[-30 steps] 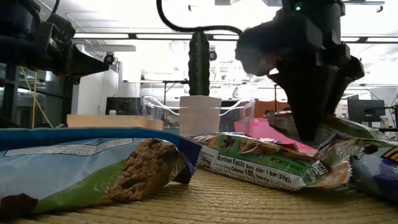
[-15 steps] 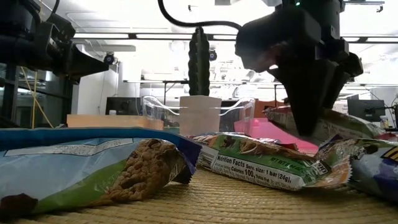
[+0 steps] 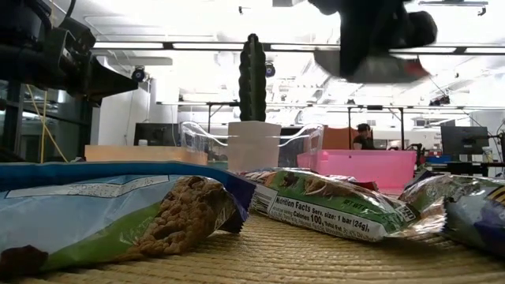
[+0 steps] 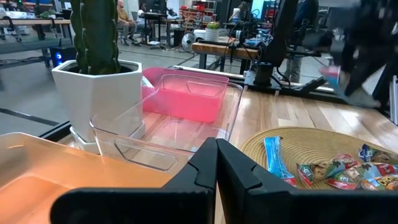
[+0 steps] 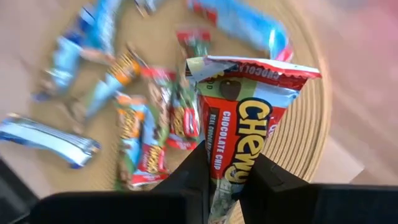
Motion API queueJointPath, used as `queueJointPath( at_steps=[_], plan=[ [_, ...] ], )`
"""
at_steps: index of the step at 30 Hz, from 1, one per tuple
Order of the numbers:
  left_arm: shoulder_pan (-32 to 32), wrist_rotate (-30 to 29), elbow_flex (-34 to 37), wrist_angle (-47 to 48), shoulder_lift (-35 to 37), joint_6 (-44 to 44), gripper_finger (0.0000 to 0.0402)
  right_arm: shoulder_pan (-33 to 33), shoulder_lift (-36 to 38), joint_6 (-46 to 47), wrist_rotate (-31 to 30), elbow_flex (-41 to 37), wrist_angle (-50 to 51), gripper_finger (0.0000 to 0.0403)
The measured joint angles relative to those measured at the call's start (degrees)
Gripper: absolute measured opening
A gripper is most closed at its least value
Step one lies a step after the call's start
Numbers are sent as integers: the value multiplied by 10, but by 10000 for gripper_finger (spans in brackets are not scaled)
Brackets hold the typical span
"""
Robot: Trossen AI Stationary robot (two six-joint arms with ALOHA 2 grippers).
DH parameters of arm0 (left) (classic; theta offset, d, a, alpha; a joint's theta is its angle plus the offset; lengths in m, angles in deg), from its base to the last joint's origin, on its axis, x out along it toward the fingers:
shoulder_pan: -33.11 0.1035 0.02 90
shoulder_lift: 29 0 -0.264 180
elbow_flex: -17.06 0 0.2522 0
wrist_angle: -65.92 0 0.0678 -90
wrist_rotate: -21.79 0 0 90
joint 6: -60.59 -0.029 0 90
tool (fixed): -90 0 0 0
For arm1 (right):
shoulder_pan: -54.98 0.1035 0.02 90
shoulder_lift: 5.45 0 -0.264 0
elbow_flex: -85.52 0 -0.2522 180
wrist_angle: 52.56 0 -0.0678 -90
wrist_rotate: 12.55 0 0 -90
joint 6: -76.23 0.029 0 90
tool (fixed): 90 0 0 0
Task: Pick and place Granola Bars by type
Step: Put the red granola bar into the transparent bin
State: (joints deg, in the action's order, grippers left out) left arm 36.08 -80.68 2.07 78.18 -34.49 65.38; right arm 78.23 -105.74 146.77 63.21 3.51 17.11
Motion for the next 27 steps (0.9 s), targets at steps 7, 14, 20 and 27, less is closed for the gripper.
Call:
queueJointPath(
  at_steps=[7,14,20,27],
  plan=[
    [0,0,0,0,0,0,1,0,77,-61,-77,0,-22,44],
    [0,0,0,0,0,0,1,0,121,-135,-152,0,-74,41],
    [0,0,0,0,0,0,1,-4,130,-206,-190,0,-138,45],
    [0,0,0,0,0,0,1,-28,130,-285,-196,0,-221,40]
  ],
)
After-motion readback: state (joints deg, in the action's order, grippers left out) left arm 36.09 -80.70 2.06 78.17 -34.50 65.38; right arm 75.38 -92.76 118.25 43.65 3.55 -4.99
